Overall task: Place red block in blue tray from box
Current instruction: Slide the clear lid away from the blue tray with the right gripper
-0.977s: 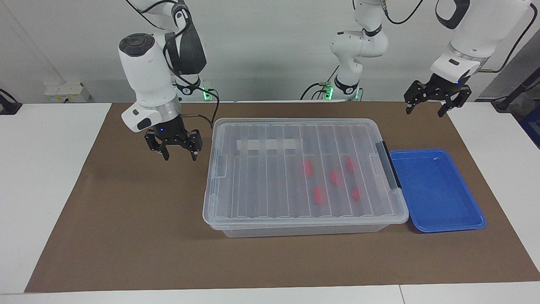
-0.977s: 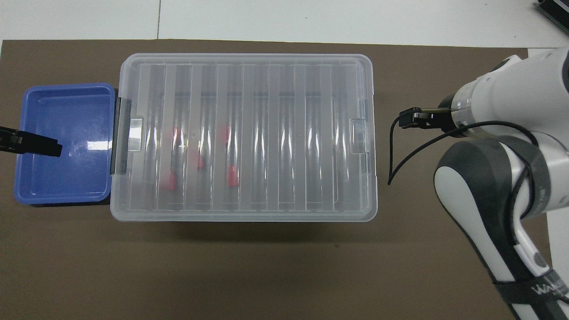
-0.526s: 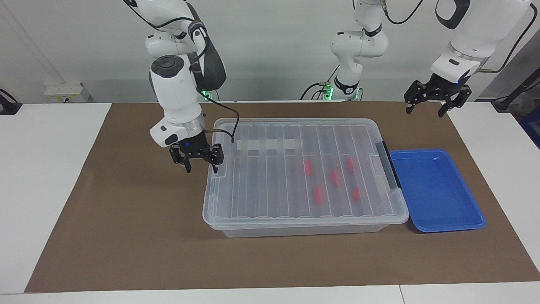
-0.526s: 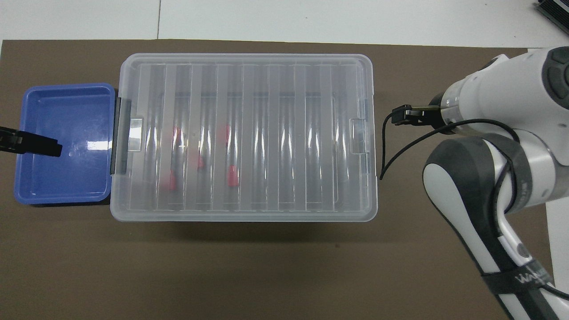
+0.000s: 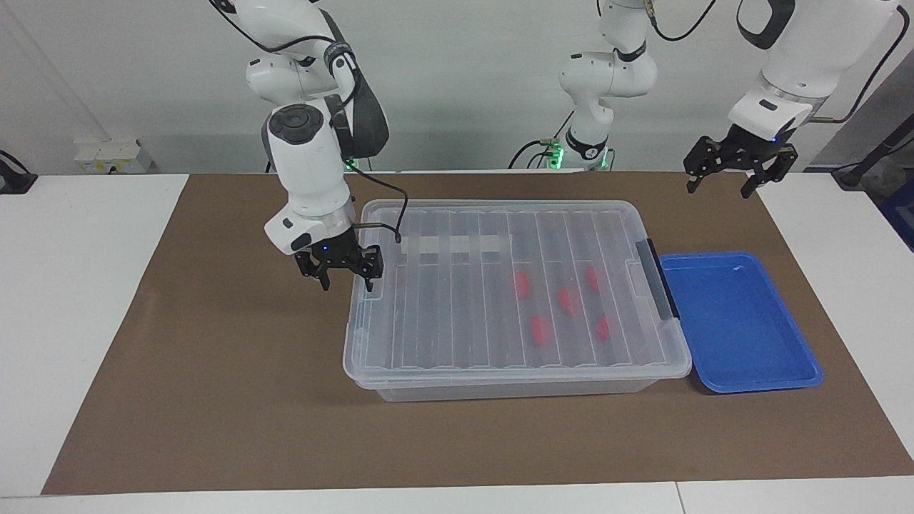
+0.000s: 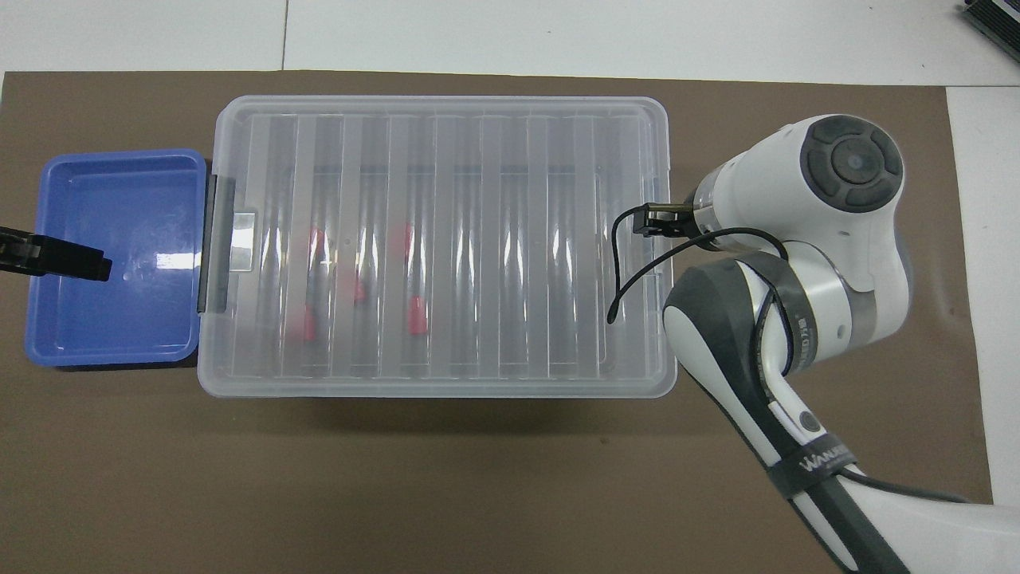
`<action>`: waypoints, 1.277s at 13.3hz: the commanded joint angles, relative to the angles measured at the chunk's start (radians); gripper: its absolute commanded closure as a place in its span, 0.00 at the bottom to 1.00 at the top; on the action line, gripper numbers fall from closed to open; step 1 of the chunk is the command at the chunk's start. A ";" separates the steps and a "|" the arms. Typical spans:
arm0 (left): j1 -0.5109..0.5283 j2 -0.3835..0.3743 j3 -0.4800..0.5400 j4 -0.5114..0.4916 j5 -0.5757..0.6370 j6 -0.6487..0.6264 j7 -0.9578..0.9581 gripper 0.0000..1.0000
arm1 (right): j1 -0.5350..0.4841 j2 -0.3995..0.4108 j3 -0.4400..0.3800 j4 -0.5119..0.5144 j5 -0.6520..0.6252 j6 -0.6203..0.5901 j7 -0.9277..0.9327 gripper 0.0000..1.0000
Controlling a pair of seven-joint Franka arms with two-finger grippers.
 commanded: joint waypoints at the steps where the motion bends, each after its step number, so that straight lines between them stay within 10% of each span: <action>1: -0.011 -0.032 0.012 -0.037 -0.012 0.001 -0.008 0.00 | -0.028 -0.041 0.003 -0.033 -0.017 -0.030 -0.019 0.20; 13: 0.104 -0.032 0.013 -0.039 -0.002 0.026 -0.147 0.00 | -0.271 -0.091 0.005 -0.088 -0.017 -0.064 -0.464 0.22; 17: 0.121 -0.057 0.013 -0.146 -0.002 0.229 -0.273 0.00 | -0.332 -0.089 0.005 -0.087 -0.017 -0.047 -0.568 0.22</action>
